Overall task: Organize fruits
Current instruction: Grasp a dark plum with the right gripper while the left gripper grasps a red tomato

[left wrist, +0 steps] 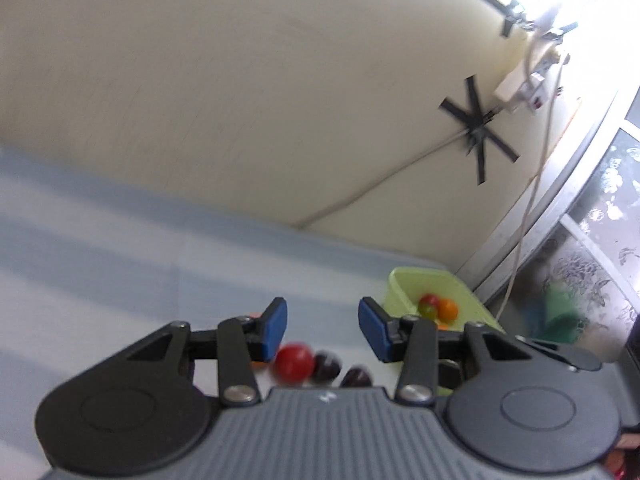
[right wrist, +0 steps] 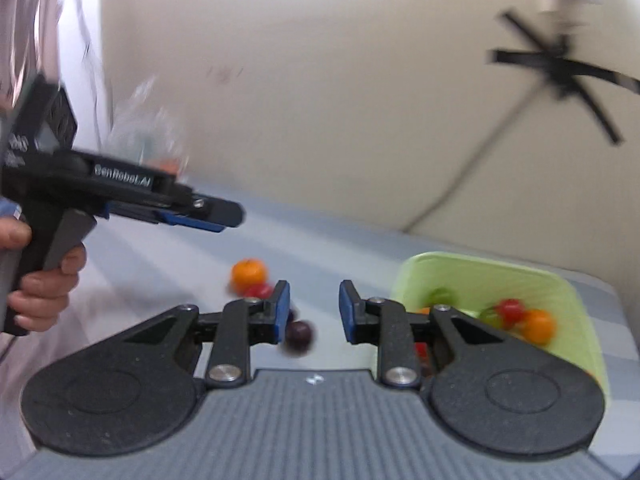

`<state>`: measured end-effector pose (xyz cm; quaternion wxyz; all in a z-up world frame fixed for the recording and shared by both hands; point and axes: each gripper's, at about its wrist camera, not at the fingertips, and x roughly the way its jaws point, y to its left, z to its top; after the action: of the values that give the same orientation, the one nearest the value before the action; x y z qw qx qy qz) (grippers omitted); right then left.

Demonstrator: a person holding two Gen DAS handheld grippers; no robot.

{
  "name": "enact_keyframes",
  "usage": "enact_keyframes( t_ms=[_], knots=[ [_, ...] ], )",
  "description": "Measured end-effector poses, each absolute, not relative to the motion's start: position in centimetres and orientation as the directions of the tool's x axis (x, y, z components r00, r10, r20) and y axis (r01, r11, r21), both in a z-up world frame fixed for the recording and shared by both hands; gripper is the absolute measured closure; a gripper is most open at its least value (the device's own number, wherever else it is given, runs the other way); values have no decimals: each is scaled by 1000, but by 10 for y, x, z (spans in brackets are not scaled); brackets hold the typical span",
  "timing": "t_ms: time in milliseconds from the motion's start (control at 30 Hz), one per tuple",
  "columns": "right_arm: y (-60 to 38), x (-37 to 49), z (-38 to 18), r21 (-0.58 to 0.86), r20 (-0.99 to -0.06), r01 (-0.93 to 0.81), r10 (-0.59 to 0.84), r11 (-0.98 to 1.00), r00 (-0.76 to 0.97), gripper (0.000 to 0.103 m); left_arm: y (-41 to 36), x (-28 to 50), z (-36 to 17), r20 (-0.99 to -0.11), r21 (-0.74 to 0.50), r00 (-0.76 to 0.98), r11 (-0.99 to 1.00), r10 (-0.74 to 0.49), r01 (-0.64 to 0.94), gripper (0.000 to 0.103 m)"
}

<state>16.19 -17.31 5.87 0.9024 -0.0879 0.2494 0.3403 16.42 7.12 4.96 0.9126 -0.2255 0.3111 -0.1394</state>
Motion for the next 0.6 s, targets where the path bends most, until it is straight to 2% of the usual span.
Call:
enact_keyframes(
  t_ms=[167,300,333,367,433,500,533,567,600],
  knots=[
    [-121,180,36,-109,-577,-714,541,692,612,72,78,169,26,-511,-590,733,803,-449,81,62],
    [-94,194,24,-224,-636,-750,490,622,596,72,70,177,18,-512,-617,707,782,-487,92,62],
    [-90,196,21,-243,-645,-750,475,615,599,70,68,179,16,-518,-618,700,781,-491,90,61],
    [-88,199,19,-260,-648,-747,463,612,605,58,65,183,14,-527,-618,694,782,-490,83,58],
    [-86,203,17,-248,-660,-755,465,607,591,52,62,188,9,-546,-615,685,786,-482,63,55],
    [-87,207,16,-227,-658,-757,477,612,583,53,61,193,2,-562,-614,676,788,-478,46,55],
    [-89,206,16,-225,-655,-759,481,612,582,58,61,194,-2,-568,-615,672,787,-476,38,55],
    [-90,204,16,-236,-648,-756,481,610,591,69,61,196,-5,-572,-616,672,787,-471,27,59],
    [-91,201,16,-262,-637,-746,472,612,610,74,61,196,-6,-565,-619,680,785,-468,27,59]
  ],
)
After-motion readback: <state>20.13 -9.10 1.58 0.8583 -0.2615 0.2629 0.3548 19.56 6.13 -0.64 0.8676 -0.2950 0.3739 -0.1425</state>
